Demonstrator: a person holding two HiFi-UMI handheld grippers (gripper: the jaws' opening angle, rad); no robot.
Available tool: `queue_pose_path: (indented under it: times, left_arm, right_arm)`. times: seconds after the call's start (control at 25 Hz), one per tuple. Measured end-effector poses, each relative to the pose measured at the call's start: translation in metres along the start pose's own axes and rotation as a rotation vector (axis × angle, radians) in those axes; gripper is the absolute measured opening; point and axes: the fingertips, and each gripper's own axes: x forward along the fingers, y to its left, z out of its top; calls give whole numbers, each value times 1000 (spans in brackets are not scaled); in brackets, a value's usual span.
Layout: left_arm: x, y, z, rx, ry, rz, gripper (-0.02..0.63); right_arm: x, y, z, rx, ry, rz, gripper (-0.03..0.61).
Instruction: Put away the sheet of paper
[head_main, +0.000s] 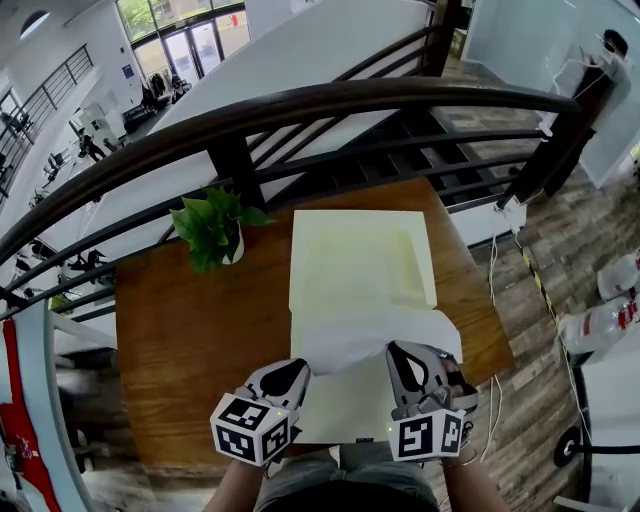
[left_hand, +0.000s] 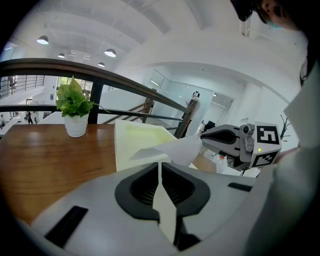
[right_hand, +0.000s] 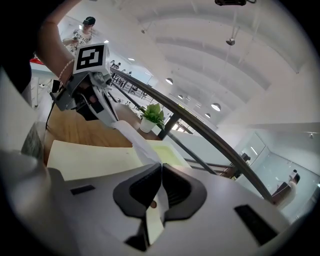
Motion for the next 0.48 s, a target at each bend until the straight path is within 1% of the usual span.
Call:
queue_pose_path:
  times: [0.48]
  left_arm:
    - [-6,8,-29,-45,67,16,32]
  right_arm:
    - [9,35,-3,20,15,86,31]
